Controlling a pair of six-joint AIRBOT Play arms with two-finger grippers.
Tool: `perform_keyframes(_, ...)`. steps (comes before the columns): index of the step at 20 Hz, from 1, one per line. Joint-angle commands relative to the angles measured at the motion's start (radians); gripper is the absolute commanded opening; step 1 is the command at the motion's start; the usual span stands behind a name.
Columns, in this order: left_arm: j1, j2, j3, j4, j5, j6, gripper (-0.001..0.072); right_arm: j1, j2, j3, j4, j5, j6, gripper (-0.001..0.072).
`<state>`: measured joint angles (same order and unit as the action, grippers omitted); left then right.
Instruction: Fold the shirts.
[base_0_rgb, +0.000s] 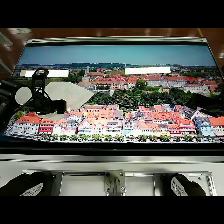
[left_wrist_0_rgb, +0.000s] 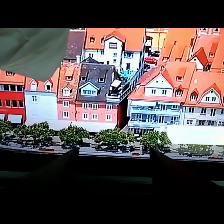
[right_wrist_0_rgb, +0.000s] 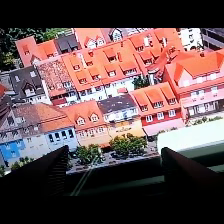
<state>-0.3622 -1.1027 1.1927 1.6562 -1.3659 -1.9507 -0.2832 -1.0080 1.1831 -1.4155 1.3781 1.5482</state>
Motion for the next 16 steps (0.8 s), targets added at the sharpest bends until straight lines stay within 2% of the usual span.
perform_keyframes(1, 0.000, 0.000, 0.000, 0.000, 0.000, 0.000, 0.0527, -0.001, -0.001, 0.001, 0.000, 0.000, 0.000, 0.0698)
perform_keyframes(13, 0.000, 0.000, 0.000, 0.000, 0.000, 0.000, 0.0527, 0.000, -0.001, 0.001, 0.000, 0.000, 0.000, 0.0698)
perform_keyframes(16, 0.000, -0.002, 0.000, -0.011, 0.045, -0.026, 0.0527, 0.000, -0.001, 0.001, 0.060, -0.047, 0.008, 0.0698)
